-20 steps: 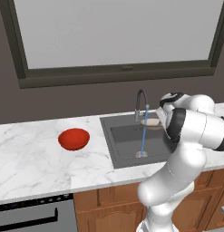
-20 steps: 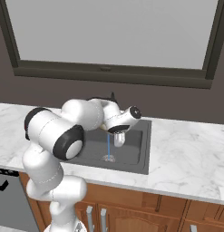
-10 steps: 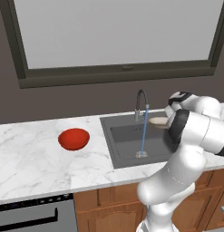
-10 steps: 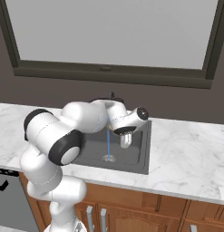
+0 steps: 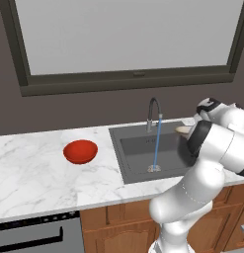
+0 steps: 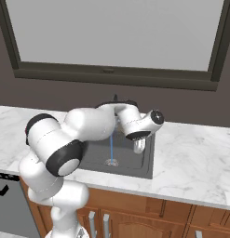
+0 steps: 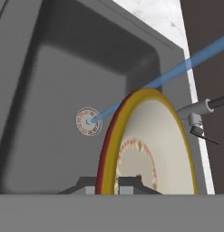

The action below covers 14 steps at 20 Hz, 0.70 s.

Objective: Rinse each bowl for a few seconds and place them down in the sink or on the counter.

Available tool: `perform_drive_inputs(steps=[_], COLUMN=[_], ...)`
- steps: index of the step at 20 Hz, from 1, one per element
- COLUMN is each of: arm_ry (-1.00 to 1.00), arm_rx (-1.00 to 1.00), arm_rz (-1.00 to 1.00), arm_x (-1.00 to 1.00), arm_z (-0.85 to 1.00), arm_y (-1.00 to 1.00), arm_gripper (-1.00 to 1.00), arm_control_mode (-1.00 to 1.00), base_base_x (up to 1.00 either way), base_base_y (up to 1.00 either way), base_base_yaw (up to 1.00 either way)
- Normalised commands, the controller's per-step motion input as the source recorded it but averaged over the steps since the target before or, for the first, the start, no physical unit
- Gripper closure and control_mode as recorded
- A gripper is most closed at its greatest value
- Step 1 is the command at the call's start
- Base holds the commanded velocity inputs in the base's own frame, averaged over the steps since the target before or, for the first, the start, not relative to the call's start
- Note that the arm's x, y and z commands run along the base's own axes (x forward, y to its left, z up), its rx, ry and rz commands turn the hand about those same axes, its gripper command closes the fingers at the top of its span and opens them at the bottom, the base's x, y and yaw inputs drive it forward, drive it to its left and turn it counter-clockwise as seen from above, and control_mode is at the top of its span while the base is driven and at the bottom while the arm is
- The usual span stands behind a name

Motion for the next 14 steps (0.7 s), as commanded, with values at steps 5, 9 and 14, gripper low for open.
perform_drive_inputs(steps=[5,9,14], arm_ry=[0.08,0.13,0.09], arm_rx=[0.0,0.0,-0.01], arm_rz=[-0.15,-0.15,-0.1], arm_x=[-0.2,-0.19,-0.11], arm_z=[0.09,0.01,0.0], arm_y=[-0.58,-0.57,-0.48], arm_gripper=[1.0,1.0,1.0], arm_control_mode=[-1.0,-1.0,-1.0], base_base_x=[0.0,0.0,0.0], base_base_y=[0.0,0.0,0.0], base_base_yaw=[0.0,0.0,0.0])
